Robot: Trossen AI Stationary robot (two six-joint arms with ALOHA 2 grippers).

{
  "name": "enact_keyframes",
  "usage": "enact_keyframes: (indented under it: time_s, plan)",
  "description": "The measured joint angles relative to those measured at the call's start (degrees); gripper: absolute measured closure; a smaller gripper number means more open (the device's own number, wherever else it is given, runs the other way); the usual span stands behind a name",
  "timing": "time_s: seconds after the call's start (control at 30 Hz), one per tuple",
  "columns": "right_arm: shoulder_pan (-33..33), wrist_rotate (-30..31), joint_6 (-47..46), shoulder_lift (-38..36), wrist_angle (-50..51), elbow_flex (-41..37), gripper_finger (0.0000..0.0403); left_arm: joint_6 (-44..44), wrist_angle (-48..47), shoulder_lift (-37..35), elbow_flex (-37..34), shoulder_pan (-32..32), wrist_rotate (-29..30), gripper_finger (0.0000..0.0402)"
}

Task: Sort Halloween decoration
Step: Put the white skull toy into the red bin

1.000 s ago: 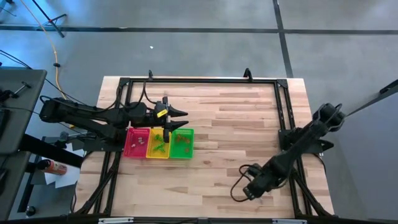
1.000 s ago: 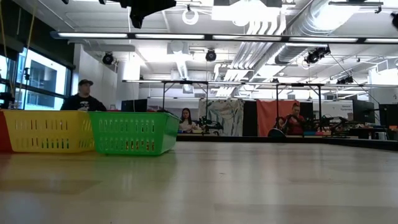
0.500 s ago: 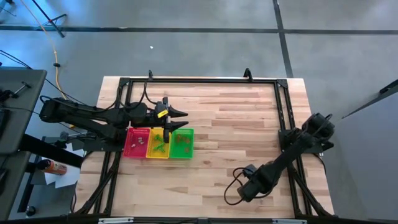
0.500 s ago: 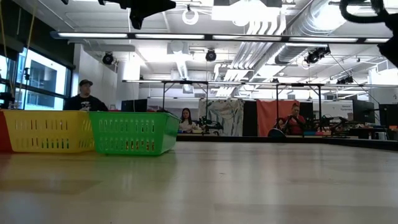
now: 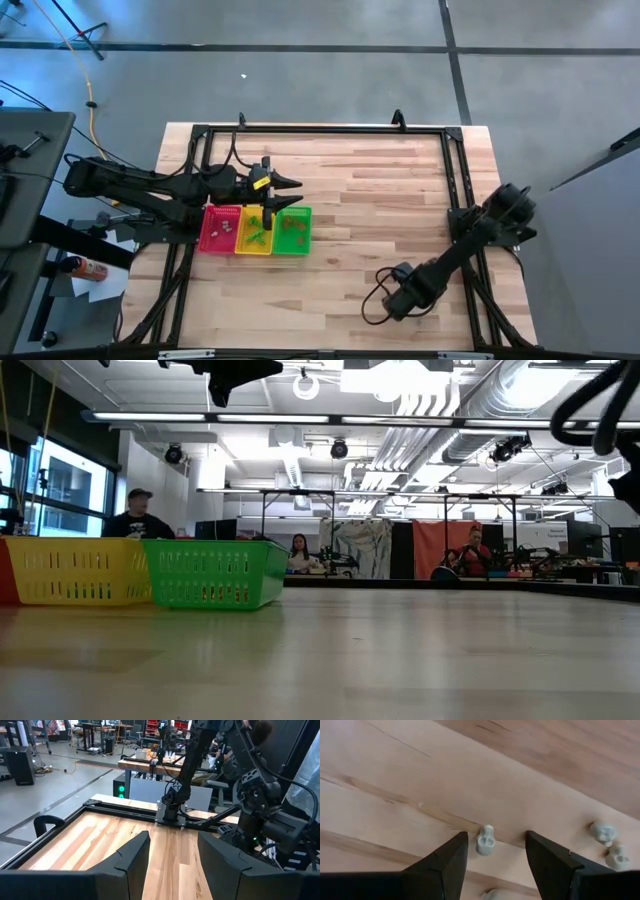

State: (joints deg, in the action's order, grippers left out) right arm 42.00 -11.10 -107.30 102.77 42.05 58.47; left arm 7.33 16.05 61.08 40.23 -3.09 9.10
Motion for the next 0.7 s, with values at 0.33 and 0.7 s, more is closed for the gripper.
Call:
enact_keyframes:
  time_s: [0.33,0.7]
  plan:
    - [-0.02,0.0,1.4,-0.12,-2.93,-1.92,0.0236,0.0,-0.3,0.0,0.0,-0.02,0.0,0.0243]
    - [-0.02,0.6,7.21,-0.35,-2.85,-1.02,0.0377,0.02,-1.18,-0.67,0.03,0.0,0.02,0.0243]
